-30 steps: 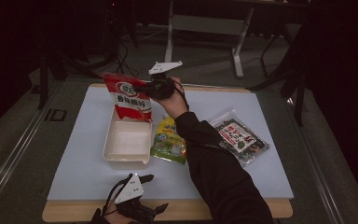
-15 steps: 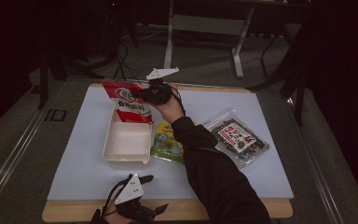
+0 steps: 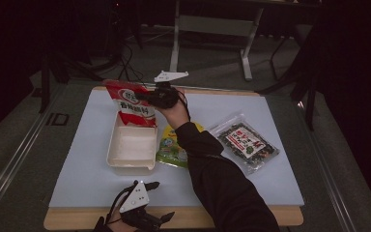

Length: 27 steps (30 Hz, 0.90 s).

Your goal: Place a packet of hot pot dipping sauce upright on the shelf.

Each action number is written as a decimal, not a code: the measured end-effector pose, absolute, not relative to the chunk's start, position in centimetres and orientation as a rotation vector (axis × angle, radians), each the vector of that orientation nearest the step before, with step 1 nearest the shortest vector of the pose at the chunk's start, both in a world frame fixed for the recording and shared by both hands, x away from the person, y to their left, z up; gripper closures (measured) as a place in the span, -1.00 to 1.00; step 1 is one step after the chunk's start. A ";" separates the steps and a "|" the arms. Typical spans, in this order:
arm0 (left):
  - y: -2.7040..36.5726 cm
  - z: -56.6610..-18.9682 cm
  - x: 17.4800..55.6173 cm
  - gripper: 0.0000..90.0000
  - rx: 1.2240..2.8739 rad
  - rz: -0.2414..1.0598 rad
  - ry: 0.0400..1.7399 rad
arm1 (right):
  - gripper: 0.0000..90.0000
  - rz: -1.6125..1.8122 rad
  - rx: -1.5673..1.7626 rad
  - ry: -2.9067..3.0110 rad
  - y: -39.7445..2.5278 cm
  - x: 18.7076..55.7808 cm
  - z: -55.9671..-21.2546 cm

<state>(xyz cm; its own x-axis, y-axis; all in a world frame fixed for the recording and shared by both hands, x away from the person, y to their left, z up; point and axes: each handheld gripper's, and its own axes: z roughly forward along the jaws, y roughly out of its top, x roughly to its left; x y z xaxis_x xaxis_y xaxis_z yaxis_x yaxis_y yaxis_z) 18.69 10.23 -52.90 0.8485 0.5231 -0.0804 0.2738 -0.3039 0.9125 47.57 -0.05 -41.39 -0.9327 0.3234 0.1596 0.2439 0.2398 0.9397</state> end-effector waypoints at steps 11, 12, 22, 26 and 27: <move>10.1 -53.0 18.7 -0.96 1.910 0.273 0.592 | 0.93 1.725 0.618 2.491 -0.6 47.7 -43.7; 10.1 -53.0 18.7 -0.96 1.911 0.273 0.592 | 0.83 1.710 0.622 2.505 -0.7 47.7 -43.7; 9.8 -53.1 18.9 -0.96 1.924 0.276 0.583 | 0.56 1.575 0.589 2.541 -2.5 47.0 -42.5; 9.7 -53.2 18.9 -0.96 1.929 0.280 0.579 | 0.52 1.543 0.585 2.549 -3.4 46.5 -42.4; 9.7 -53.1 18.9 -0.96 1.929 0.281 0.579 | 0.52 1.541 0.589 2.549 -3.7 46.4 -42.4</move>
<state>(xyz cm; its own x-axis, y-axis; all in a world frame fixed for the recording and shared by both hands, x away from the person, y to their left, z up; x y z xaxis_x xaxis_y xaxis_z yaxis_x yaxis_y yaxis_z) 18.94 9.69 -53.14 0.8551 0.5142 -0.0655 0.2673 -0.3290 0.9057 46.35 -3.66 -42.42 -0.9193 0.3782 0.1086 0.2719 0.4112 0.8701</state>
